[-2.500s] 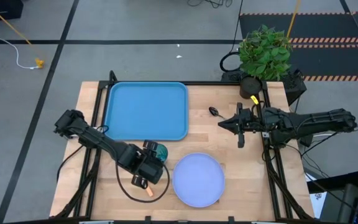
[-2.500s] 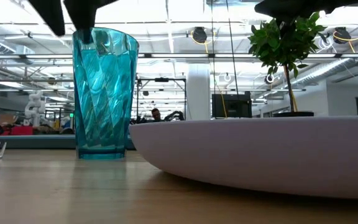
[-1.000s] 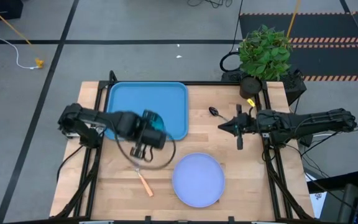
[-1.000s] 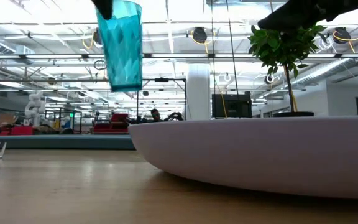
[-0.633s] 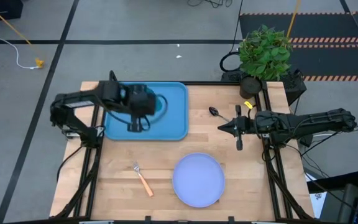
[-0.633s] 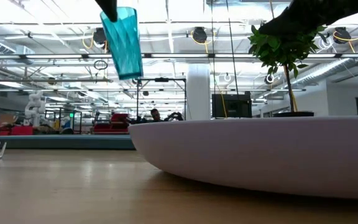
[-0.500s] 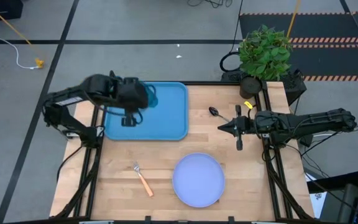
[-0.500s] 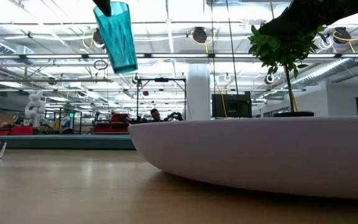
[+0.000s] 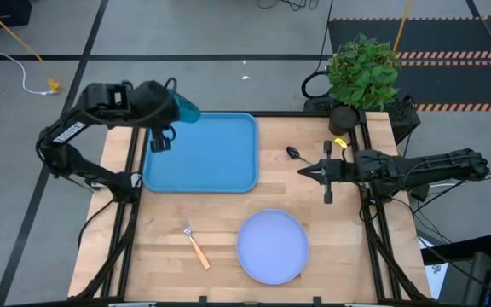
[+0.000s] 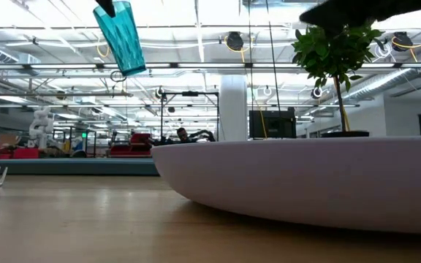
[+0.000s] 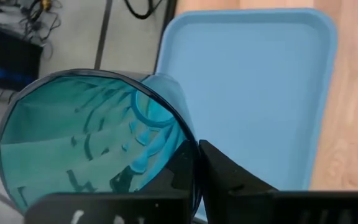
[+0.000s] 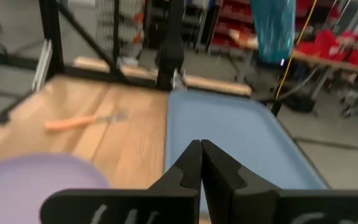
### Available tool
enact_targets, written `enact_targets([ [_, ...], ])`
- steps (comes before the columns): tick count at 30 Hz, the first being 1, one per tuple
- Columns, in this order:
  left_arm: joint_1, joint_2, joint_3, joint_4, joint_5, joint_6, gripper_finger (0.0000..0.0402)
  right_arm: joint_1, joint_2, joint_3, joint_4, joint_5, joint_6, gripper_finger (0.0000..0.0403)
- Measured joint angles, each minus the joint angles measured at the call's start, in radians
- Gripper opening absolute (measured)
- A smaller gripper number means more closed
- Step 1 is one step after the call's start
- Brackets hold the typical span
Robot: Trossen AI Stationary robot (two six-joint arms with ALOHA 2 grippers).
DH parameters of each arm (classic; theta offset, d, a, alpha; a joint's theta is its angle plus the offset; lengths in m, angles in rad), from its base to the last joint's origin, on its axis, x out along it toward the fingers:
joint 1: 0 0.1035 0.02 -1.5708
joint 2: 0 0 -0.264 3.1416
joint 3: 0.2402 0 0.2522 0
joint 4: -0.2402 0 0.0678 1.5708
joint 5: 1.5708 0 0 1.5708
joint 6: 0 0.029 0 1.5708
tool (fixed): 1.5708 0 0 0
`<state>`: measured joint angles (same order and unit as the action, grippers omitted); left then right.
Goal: Pick and place plate/cup/fork/spoon on tray
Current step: Put the blue glass cup on the blue tray
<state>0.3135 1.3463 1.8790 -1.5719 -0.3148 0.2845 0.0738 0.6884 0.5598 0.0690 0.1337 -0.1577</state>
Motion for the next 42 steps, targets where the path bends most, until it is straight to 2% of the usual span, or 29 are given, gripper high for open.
enact_targets([
  [5, 0.086, 0.0, -0.004, 0.003, 0.015, 0.011, 0.0016, 0.0, 0.0, 0.0, 0.038, -0.002, 0.04, 0.0],
  [7, 0.127, 0.0, -0.018, 0.002, 0.05, 0.025, 0.0022, 0.0, 0.0, 0.0, 0.024, -0.003, 0.073, 0.0],
  [10, 0.187, 0.0, -0.063, 0.002, 0.087, 0.036, 0.0017, 0.0, 0.0, 0.0, 0.024, -0.005, 0.116, 0.0],
  [15, 0.291, 0.0, -0.171, 0.01, 0.089, 0.041, 0.001, 0.0, 0.0, 0.0, 0.025, -0.005, 0.127, 0.0],
  [19, 0.366, 0.001, -0.274, 0.067, 0.091, 0.072, 0.0022, 0.0, 0.0, 0.0, 0.025, -0.006, 0.127, 0.0],
  [26, 0.495, 0.001, -0.411, 0.179, 0.158, 0.111, 0.0009, 0.0, 0.0, 0.0, 0.013, -0.006, 0.11, 0.0],
  [31, 0.573, 0.001, -0.501, 0.263, 0.164, 0.125, 0.0023, 0.0, 0.0, 0.0, 0.009, -0.005, 0.088, 0.0],
  [34, 0.621, 0.001, -0.553, 0.301, 0.23, 0.145, 0.0013, 0.0, 0.0, 0.0, 0.009, -0.005, 0.086, 0.0],
  [37, 0.657, 0.002, -0.601, 0.34, 0.246, 0.151, 0.0008, 0.0, 0.0, 0.0, 0.009, -0.005, 0.086, 0.0],
  [42, 0.694, 0.002, -0.674, 0.401, 0.245, 0.166, 0.0024, 0.0, 0.0, 0.0, 0.009, -0.005, 0.085, 0.0],
])
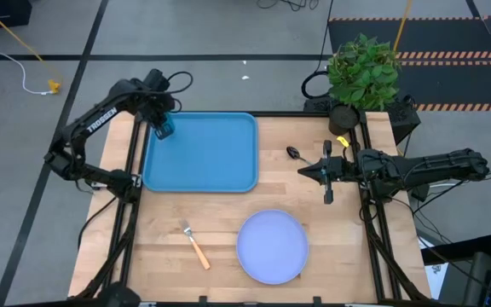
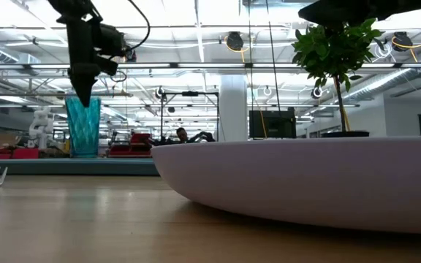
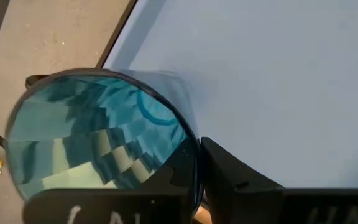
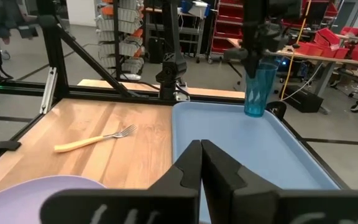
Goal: Pick and place plate/cup/fork/spoon on tray
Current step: Put the blue glass cup on the blue tray
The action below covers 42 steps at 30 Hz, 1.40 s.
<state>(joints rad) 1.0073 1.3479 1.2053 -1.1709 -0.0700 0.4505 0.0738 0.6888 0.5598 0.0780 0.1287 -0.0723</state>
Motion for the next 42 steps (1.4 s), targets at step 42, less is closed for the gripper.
enact_targets([
  [42, 0.025, 0.0, -0.071, 0.135, -0.089, 0.129, 0.0046, 0.0, 0.0, 0.0, -0.008, 0.001, -0.003, 0.0],
])
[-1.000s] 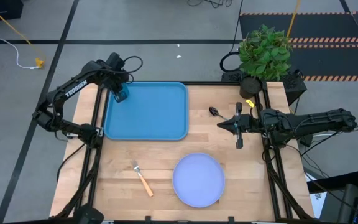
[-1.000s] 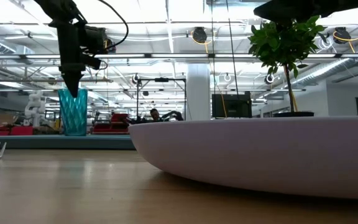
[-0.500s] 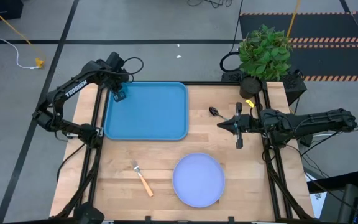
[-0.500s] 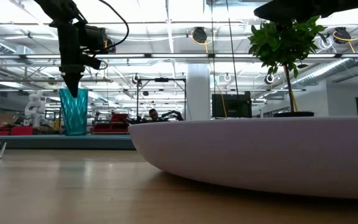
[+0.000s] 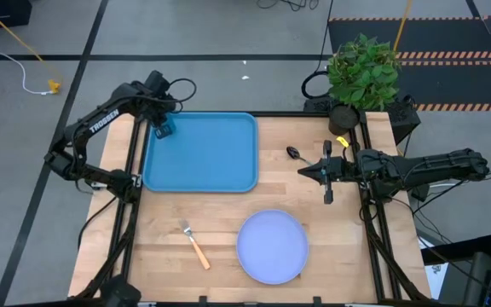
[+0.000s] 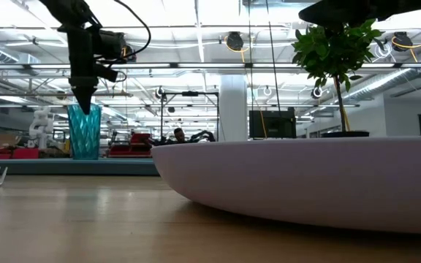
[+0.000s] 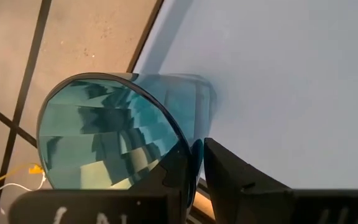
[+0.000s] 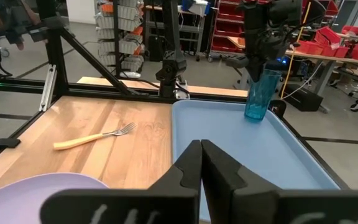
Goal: Pick and place plate/cup/fork/spoon on tray
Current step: Put the blue glass cup on the blue tray, then put the violet plate on the blue tray to the bottom of the blue glass cup
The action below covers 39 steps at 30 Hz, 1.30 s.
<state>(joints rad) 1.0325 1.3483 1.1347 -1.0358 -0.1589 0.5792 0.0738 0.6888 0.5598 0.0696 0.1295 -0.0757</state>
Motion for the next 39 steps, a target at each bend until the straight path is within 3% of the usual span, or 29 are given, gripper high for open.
enact_targets([
  [25, 0.01, 0.0, -0.078, 0.116, -0.012, -0.027, 0.0049, 0.0, 0.0, 0.0, 0.0, -0.002, 0.0, 0.0],
  [39, -0.001, -0.003, -0.056, 0.151, -0.117, -0.146, 0.021, 0.0, 0.0, 0.0, 0.0, -0.003, -0.014, 0.0],
])
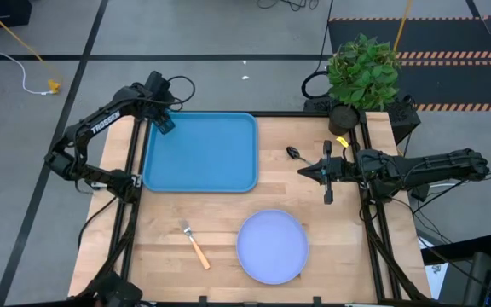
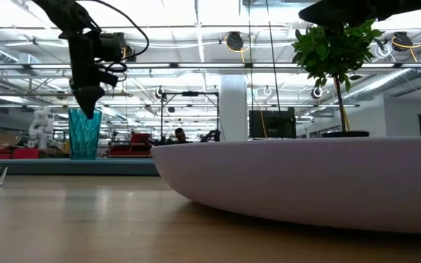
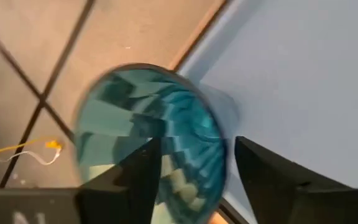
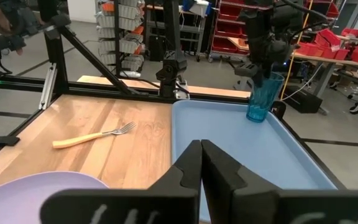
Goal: Pick and place plate/cup/fork/spoon on tray
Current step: Put the violet plate on the blue tray to the bottom of the blue glass cup
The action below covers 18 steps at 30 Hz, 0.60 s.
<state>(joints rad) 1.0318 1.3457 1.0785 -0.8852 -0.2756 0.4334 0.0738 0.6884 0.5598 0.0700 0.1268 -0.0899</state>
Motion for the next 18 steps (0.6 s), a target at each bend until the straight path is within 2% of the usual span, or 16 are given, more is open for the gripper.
enact_targets([
  [4, -0.028, -0.03, 0.016, -0.004, -0.035, -0.011, 0.0228, 0.0, 0.0, 0.0, 0.0, 0.0, 0.0, 0.0],
  [10, -0.1, -0.129, 0.027, -0.007, -0.04, -0.036, 0.0225, 0.0, 0.0, 0.0, 0.0, 0.0, -0.001, 0.0],
  [18, -0.266, -0.313, 0.027, -0.015, -0.03, -0.184, 0.0223, 0.0, 0.015, 0.0, 0.001, 0.003, 0.053, 0.0],
])
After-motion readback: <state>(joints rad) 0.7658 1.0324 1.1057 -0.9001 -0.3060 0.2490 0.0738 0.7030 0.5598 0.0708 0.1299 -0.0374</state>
